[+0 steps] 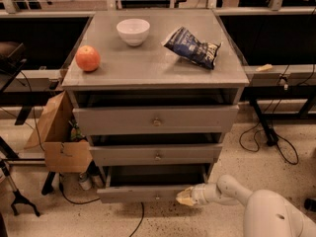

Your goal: Close bottom drawer

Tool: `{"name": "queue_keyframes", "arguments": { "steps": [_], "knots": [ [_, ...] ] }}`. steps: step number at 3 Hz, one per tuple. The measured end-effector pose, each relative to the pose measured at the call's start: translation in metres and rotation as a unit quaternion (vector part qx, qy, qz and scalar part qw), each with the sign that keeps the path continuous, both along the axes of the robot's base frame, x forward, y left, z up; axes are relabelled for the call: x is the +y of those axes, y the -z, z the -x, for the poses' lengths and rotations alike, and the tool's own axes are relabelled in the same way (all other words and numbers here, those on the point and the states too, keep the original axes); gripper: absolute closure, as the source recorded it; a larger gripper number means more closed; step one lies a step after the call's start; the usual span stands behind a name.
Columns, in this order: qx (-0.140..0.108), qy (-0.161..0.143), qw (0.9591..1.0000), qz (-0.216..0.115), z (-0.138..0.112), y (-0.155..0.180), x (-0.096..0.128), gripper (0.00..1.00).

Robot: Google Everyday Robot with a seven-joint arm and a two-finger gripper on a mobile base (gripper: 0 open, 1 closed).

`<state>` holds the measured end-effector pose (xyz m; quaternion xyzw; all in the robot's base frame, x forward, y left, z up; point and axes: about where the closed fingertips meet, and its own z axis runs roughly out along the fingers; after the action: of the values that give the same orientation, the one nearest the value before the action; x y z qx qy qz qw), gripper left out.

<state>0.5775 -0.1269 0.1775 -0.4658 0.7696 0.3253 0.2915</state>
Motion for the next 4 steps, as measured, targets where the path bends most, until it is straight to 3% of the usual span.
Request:
{"name": "queue_keyframes", "arguments": {
  "steps": [1, 3, 4],
  "knots": [
    [-0.017, -0.012, 0.9998, 0.001, -0.019, -0.007, 0.001, 0.64],
    [-0.017, -0.016, 0.9997, 0.000, -0.010, -0.005, 0.001, 0.17],
    [-0.017, -0.016, 0.9997, 0.000, -0.002, -0.005, 0.003, 0.00]
  ]
}}
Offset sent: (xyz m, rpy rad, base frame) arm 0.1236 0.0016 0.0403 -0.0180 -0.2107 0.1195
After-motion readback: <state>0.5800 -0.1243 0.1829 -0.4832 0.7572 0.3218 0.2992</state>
